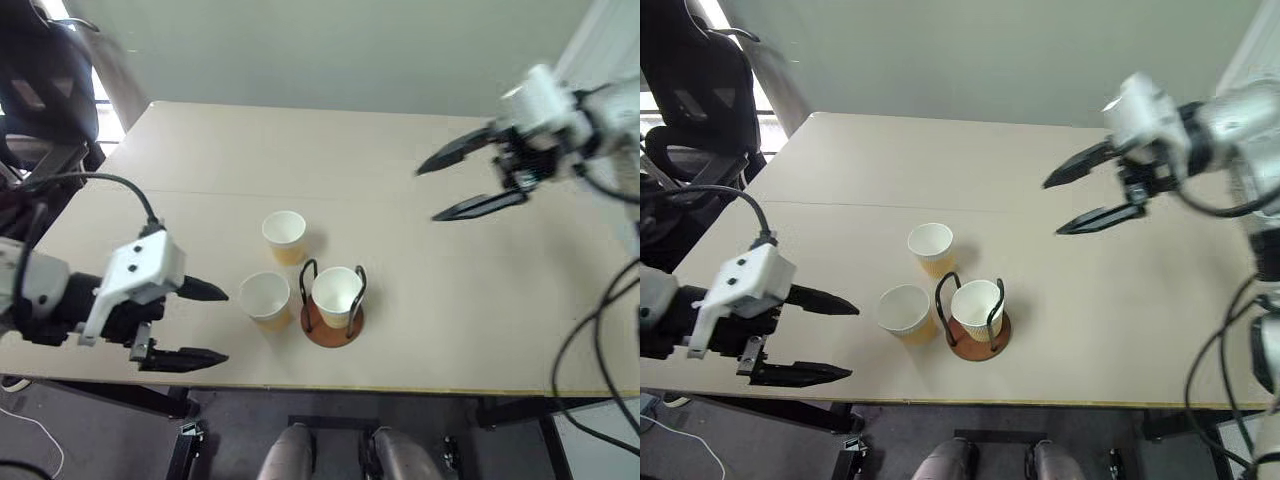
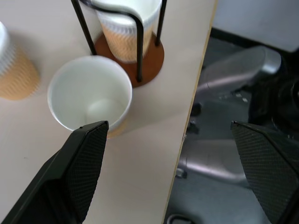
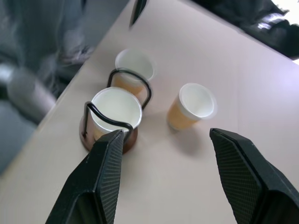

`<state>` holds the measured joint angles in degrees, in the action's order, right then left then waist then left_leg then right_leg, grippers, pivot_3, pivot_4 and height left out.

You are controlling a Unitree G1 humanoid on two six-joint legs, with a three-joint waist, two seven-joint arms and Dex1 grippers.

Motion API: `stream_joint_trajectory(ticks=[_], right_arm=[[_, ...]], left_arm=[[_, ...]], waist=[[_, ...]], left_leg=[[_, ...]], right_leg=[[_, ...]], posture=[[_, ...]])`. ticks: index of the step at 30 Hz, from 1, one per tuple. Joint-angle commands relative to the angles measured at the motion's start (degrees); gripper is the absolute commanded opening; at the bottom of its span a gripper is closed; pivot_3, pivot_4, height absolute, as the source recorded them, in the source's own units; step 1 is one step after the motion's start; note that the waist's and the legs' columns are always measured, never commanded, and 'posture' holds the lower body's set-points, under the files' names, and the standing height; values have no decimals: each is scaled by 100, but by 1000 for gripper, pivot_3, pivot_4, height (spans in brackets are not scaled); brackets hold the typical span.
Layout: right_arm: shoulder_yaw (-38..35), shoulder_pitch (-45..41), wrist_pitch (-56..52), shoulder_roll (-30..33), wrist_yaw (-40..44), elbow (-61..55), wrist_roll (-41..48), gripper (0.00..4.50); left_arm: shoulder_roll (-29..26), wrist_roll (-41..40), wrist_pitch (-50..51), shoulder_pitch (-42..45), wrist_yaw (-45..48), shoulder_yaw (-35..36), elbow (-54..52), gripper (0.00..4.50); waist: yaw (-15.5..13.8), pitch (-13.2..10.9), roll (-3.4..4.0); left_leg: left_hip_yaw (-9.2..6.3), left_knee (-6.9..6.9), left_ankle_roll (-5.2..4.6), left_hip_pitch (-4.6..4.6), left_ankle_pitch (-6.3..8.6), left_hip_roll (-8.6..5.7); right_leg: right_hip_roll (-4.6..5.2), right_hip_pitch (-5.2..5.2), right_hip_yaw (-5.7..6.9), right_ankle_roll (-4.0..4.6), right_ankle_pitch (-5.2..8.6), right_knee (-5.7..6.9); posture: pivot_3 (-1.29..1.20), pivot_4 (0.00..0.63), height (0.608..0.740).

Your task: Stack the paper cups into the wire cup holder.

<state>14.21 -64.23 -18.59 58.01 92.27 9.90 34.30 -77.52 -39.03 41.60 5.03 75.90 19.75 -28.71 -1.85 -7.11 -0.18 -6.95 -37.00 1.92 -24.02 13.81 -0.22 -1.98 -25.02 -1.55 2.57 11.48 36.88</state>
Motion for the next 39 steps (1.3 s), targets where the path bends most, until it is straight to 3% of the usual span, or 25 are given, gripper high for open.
stream_joint_trajectory(ticks=[1, 6, 8, 17, 24, 28, 36, 38, 39], right_arm=[[-1212, 516, -1182, 312, -111, -399, 1070, 2975], [-2106, 1651, -1714, 557, -765, -1301, 1259, 2975], [-2330, 1920, -1847, 577, -982, -1583, 1288, 2975], [-2694, 2390, -2005, 614, -1421, -2041, 1189, 2975], [-2727, 2614, -1972, 670, -1564, -2227, 1115, 2975], [-2677, 2626, -1941, 692, -1554, -2196, 1049, 3017], [-2673, 2599, -1936, 664, -1553, -2215, 1021, 3017], [-2655, 2603, -1952, 667, -1556, -2219, 1015, 3017], [-2632, 2615, -1938, 679, -1551, -2224, 982, 3017]], left_arm=[[27, 616, -658, 593, 31, -921, 282, 4500], [511, 989, -980, 1631, 142, -1863, 679, 4500], [472, 978, -923, 1786, 384, -2040, 688, 4500], [862, 2113, -1625, 2143, 384, -2894, 1244, 4500], [1495, 2410, -1921, 2234, 166, -3004, 1456, 4500], [1545, 2465, -1973, 2264, 228, -2973, 1503, 3529], [1434, 2376, -1900, 2163, 422, -2878, 1436, 529], [1425, 2373, -1890, 2165, 445, -2859, 1425, 66], [1420, 2383, -1902, 2183, 459, -2853, 1446, 66]], waist=[[12, -4, 6], [83, -8, 14], [114, -8, 14], [132, -9, 19], [96, -9, 19], [91, -9, 19], [92, -9, 19], [92, -9, 19], [91, -9, 19]], left_leg=[[2, 0, 2, 1, -2, 0], [3, 7, 8, 14, -23, 6], [3, 5, -50, 11, -62, 12], [2, -8, -95, -1, -89, 6], [2, -9, -110, -5, -79, 3], [3, -9, -115, -4, -75, 3], [3, -11, -117, -3, -76, 3], [3, -12, -118, -2, -76, 3], [3, -13, -118, -2, -76, 3]], right_leg=[[-1, 2, -1, -12, -6, 2], [-5, 2, -1, -17, -6, 14], [-12, 2, 0, -19, -7, 12], [-13, 7, -12, -62, -8, -4], [-11, 9, -12, -105, -20, -10], [-11, 10, -11, -110, -21, -7], [-12, 12, -11, -115, -24, -8], [-11, 13, -11, -116, -23, -8], [-11, 14, -11, -116, -23, -8]], posture=[[0, 150, 740], [0, 150, 740], [0, 150, 740], [0, 150, 740], [0, 150, 740], [0, 150, 740], [0, 150, 740], [0, 150, 740], [0, 150, 740]])
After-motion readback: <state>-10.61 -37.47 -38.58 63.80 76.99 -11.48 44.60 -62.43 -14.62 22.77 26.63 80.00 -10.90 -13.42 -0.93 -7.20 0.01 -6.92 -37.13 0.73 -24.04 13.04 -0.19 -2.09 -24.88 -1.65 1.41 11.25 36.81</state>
